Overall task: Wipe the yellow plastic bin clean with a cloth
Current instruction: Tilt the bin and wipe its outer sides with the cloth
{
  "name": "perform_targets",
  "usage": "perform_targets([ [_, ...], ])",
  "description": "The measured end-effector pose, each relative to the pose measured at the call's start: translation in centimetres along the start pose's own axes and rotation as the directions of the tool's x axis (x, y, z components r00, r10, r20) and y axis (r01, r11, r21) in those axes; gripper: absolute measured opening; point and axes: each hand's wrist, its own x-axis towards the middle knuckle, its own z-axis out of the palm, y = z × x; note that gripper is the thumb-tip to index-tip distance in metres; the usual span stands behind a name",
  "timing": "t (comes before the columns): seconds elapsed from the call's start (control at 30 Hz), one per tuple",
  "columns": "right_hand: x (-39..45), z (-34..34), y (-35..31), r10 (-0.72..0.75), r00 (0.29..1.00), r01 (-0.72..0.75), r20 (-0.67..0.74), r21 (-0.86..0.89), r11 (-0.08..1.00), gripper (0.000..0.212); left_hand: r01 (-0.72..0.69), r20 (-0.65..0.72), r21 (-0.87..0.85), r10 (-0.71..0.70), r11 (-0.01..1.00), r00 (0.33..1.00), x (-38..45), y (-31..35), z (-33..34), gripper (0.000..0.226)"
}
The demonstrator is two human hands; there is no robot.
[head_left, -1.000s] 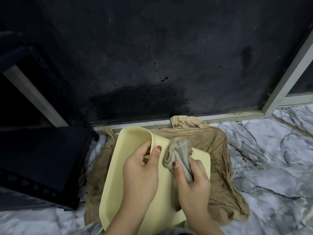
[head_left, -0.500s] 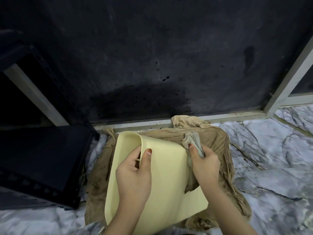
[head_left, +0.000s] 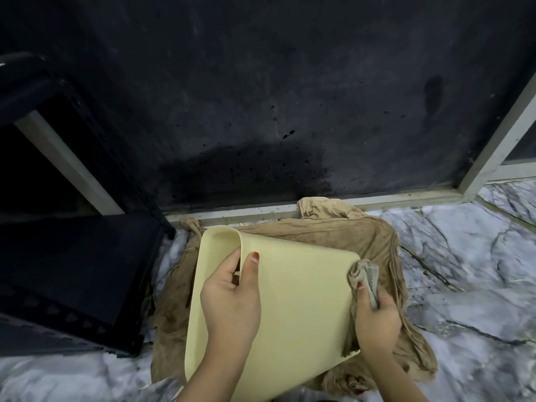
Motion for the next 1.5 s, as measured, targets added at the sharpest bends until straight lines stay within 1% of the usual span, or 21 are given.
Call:
perform_targets([
  [0.1, -2.8, 0.2, -1.3, -0.069, 0.997, 0.069, -0.023, 0.014, 0.998, 0.049, 0.006, 0.010, 0.005, -0.006, 1.000, 1.000, -0.4, 0.3, 0.1, 0.030],
  [0.13, -3.8, 0.2, -2.1, -0.109, 0.994, 0.110, -0.013, 0.032, 0.993, 0.051, 0.005, 0.011, 0.011, -0.005, 1.000, 1.000, -0.5, 0.3, 0.1, 0.032],
  [0.17, -4.6, 0.3, -3.1, -0.154, 0.988, 0.154, 0.001, 0.043, 0.987, 0.049, 0.003, 0.016, 0.014, -0.004, 1.000, 1.000, -0.5, 0.3, 0.1, 0.030],
  [0.27, -6.1, 0.9, -6.6, -0.285, 0.954, 0.277, 0.091, 0.093, 0.956, 0.028, -0.012, 0.032, 0.027, 0.011, 1.000, 0.999, -0.7, 0.4, 0.3, 0.018],
  [0.33, -6.3, 1.1, -9.3, -0.362, 0.921, 0.345, 0.141, 0.135, 0.929, 0.022, -0.031, 0.035, 0.046, 0.029, 0.998, 0.999, -1.0, 0.4, 0.5, 0.017],
  [0.4, -6.0, 1.2, -11.5, -0.391, 0.903, 0.364, 0.180, 0.165, 0.917, 0.017, -0.043, 0.045, 0.067, 0.040, 0.997, 0.998, -1.1, 0.3, 0.6, 0.021],
  [0.47, -5.2, 1.0, -12.8, -0.371, 0.903, 0.339, 0.218, 0.168, 0.925, 0.016, -0.059, 0.071, 0.063, 0.054, 0.996, 0.996, -1.0, 0.5, 0.6, 0.019],
  [0.53, -4.3, 0.7, -13.1, -0.336, 0.910, 0.307, 0.242, 0.153, 0.939, 0.014, -0.080, 0.090, 0.053, 0.075, 0.995, 0.993, -1.0, 0.8, 0.5, 0.026],
  [0.63, -2.5, 0.1, -12.0, -0.258, 0.936, 0.245, 0.239, 0.083, 0.966, 0.009, -0.101, 0.125, 0.045, 0.095, 0.994, 0.988, -1.1, 1.1, 0.3, 0.026],
  [0.73, -0.4, -0.7, -9.9, -0.152, 0.967, 0.152, 0.206, 0.015, 0.988, 0.015, -0.124, 0.142, 0.053, 0.115, 0.991, 0.983, -1.1, 1.1, 0.1, 0.032],
  [0.8, 0.9, -1.5, -8.4, -0.087, 0.980, 0.093, 0.180, -0.021, 0.995, 0.021, -0.116, 0.172, 0.031, 0.109, 0.993, 0.979, -1.1, 1.1, -0.1, 0.025],
  [0.9, 2.1, -2.2, -6.4, -0.032, 0.989, 0.041, 0.145, -0.059, 0.997, 0.027, -0.080, 0.232, 0.001, 0.078, 0.997, 0.970, -0.8, 0.9, -0.5, 0.016],
  [1.03, 2.6, -2.8, -5.0, -0.016, 0.991, 0.022, 0.131, -0.050, 0.998, 0.028, -0.015, 0.302, -0.038, 0.026, 0.999, 0.953, -0.9, 1.4, -0.8, 0.017],
  [1.2, 1.8, -3.9, -4.3, -0.037, 0.995, 0.039, 0.094, -0.028, 0.999, 0.031, 0.073, 0.380, -0.019, -0.061, 0.997, 0.923, -0.8, 2.3, -0.7, 0.025],
  [1.27, 1.2, -4.4, -4.1, -0.055, 0.996, 0.058, 0.071, -0.029, 0.998, 0.033, 0.102, 0.400, -0.036, -0.079, 0.994, 0.913, -0.8, 2.7, -0.7, 0.015],
  [1.3, 0.9, -4.6, -4.0, -0.064, 0.996, 0.066, 0.067, -0.025, 0.997, 0.033, 0.109, 0.391, -0.035, -0.087, 0.993, 0.916, -1.0, 3.1, -0.6, 0.019],
  [1.37, 0.2, -5.0, -3.8, -0.068, 0.996, 0.068, 0.065, -0.008, 0.998, 0.031, 0.128, 0.321, -0.012, -0.118, 0.992, 0.940, -1.2, 3.4, -0.5, 0.043],
  [1.43, -0.6, -5.2, -3.6, -0.069, 0.996, 0.069, 0.049, 0.013, 0.998, 0.030, 0.156, 0.243, 0.001, -0.151, 0.988, 0.958, -1.2, 3.6, -0.5, 0.048],
  [1.5, -1.4, -5.2, -3.4, -0.070, 0.997, 0.069, 0.034, 0.035, 0.997, 0.033, 0.138, 0.188, 0.008, -0.137, 0.990, 0.972, -1.2, 3.7, -0.6, 0.045],
])
